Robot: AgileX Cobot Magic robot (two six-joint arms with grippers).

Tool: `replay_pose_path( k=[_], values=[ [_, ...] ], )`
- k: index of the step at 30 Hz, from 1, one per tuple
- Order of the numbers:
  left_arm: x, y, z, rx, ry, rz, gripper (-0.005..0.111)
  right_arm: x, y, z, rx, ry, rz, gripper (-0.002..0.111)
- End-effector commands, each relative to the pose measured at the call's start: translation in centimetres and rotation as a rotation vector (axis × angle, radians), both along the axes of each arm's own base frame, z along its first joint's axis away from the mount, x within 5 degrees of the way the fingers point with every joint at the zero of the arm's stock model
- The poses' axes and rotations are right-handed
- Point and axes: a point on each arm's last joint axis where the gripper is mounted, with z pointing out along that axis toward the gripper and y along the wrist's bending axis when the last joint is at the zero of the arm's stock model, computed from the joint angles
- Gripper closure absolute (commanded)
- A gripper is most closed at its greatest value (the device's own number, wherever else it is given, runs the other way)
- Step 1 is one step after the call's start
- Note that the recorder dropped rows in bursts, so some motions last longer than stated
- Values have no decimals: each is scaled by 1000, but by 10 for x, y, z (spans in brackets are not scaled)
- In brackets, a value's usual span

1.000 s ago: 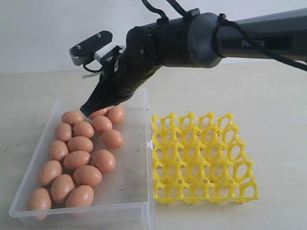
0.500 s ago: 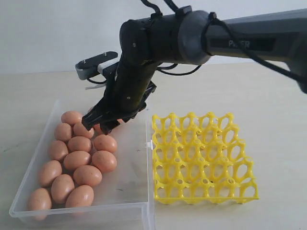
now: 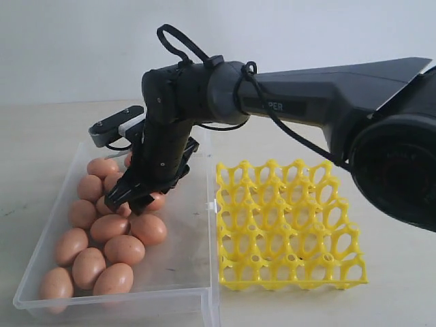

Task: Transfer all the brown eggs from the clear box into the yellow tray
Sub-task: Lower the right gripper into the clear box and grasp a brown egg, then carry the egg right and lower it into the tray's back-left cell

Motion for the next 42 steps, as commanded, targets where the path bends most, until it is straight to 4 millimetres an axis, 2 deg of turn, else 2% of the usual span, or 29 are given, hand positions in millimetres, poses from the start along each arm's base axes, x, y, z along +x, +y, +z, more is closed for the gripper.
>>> replay_pose_path(
  k=[1,15,16,18,21,22,26,28,32,33,37,42],
  values=[
    [0,-1,2,-6,-19,-7,107,6,3,-6,-23,-24,29,50],
    [0,-1,2,-6,-19,-7,107,16,12,-20,-9,-69,47,51],
    [0,-1,2,-6,-19,-7,107,16,11,-20,-12,-71,48,54],
    [0,-1,2,-6,-19,-7,107,17,11,-20,-16,-74,50,68],
    [0,-1,2,-6,-19,-7,107,17,11,-18,-14,-78,49,103],
    [0,-1,2,-6,-19,-7,107,17,11,-18,-11,-84,49,108],
    [0,-1,2,-6,-19,-7,107,17,10,-11,47,-157,38,108],
    [0,-1,2,-6,-19,-7,107,15,7,0,114,-230,25,108],
    [0,-1,2,-6,-19,-7,107,0,-10,24,273,-416,-7,108],
    [0,-1,2,-6,-19,-7,107,-6,-17,24,297,-447,-13,108],
    [0,-1,2,-6,-19,-7,107,-26,-49,47,447,-641,-52,108],
    [0,-1,2,-6,-19,-7,107,-48,-92,50,512,-763,-144,108]
  ],
)
